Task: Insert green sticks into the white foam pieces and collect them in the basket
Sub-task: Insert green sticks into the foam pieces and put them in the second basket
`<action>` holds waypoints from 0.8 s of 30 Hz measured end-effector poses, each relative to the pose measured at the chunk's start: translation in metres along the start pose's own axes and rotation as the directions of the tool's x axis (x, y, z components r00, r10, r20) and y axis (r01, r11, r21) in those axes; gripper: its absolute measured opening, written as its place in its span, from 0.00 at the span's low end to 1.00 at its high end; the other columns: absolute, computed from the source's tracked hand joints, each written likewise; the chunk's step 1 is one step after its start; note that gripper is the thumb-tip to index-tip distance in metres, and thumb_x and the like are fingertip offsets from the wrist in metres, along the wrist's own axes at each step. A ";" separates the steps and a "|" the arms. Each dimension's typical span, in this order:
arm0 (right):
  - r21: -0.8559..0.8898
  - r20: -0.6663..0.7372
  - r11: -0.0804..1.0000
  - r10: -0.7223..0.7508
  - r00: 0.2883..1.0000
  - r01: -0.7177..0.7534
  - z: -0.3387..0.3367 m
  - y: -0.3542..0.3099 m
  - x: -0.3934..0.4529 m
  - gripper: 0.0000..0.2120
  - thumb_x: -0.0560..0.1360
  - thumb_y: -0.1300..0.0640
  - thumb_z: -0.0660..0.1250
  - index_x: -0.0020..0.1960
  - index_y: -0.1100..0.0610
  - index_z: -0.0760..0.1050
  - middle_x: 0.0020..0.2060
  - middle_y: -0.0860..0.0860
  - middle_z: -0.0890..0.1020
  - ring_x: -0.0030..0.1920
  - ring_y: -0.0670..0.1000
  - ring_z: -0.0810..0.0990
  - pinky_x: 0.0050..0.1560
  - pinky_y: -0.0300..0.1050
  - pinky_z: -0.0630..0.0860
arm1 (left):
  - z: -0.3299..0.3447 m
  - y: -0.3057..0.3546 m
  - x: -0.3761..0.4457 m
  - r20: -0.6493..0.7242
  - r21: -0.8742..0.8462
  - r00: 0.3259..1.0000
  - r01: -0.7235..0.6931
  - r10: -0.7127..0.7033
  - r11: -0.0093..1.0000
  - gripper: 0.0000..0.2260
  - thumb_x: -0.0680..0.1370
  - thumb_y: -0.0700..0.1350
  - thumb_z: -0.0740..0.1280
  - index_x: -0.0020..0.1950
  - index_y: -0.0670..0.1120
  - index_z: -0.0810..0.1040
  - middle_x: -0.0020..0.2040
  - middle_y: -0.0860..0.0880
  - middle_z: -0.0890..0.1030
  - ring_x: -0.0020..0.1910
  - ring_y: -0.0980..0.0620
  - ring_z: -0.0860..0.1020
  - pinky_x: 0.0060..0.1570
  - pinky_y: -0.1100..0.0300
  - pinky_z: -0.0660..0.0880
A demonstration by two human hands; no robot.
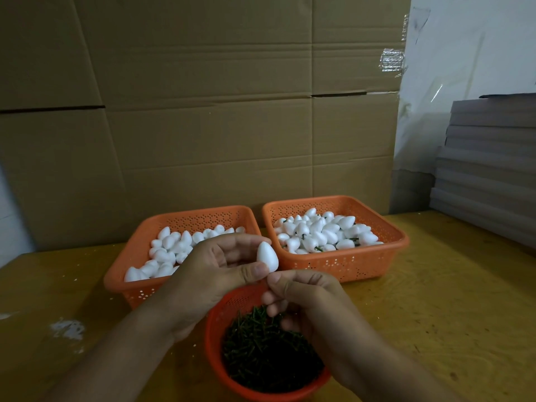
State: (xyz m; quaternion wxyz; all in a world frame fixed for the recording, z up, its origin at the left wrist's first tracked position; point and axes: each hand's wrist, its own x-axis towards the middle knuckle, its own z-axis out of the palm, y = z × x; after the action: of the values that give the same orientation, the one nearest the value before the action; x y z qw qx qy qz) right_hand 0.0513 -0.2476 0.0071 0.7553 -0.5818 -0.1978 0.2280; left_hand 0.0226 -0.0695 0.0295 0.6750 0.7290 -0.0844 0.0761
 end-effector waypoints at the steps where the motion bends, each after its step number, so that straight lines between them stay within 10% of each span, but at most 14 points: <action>1: -0.010 -0.001 1.000 -0.008 1.000 0.008 0.000 0.001 0.000 0.07 0.77 0.54 0.70 0.42 0.52 0.85 0.38 0.52 0.85 0.36 0.44 0.80 0.33 0.35 0.74 | 0.000 -0.001 0.001 -0.001 -0.011 1.000 0.012 -0.012 1.000 0.16 0.67 0.48 0.77 0.54 0.53 0.85 0.55 0.46 0.86 0.57 0.49 0.84 0.53 0.61 0.80; 10: -0.316 -0.018 0.949 -0.006 1.000 0.000 -0.001 0.003 0.004 0.05 0.79 0.59 0.67 0.49 0.57 0.82 0.37 0.48 0.85 0.36 0.42 0.80 0.33 0.35 0.74 | -0.009 -0.005 0.011 -0.110 -0.152 0.980 0.150 -0.167 0.977 0.16 0.70 0.44 0.74 0.58 0.47 0.84 0.50 0.43 0.86 0.48 0.50 0.84 0.43 0.62 0.81; 15: -0.489 0.011 0.872 -0.012 1.000 0.016 0.000 0.011 0.007 0.05 0.76 0.62 0.68 0.48 0.54 0.81 0.40 0.52 0.86 0.35 0.43 0.81 0.34 0.38 0.76 | -0.005 -0.002 0.034 -0.082 0.183 0.976 0.215 -0.203 0.959 0.07 0.79 0.43 0.70 0.56 0.51 0.84 0.40 0.50 0.85 0.38 0.58 0.80 0.33 0.67 0.73; 24: -0.636 0.095 0.761 -0.091 0.991 0.131 0.001 0.022 0.006 0.11 0.72 0.55 0.63 0.40 0.39 0.79 0.37 0.40 0.85 0.37 0.38 0.82 0.37 0.32 0.73 | 0.060 0.007 0.118 -0.057 0.422 0.998 0.058 -0.037 0.905 0.10 0.74 0.44 0.76 0.53 0.54 0.81 0.53 0.50 0.84 0.52 0.52 0.83 0.55 0.55 0.79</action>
State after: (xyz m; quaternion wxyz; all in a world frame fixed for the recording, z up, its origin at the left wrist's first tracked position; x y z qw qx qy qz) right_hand 0.0536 -0.2386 -0.0142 0.5179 -0.7847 -0.3194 0.1187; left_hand 0.1361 -0.1326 0.0582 0.5042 0.8579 -0.0320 0.0935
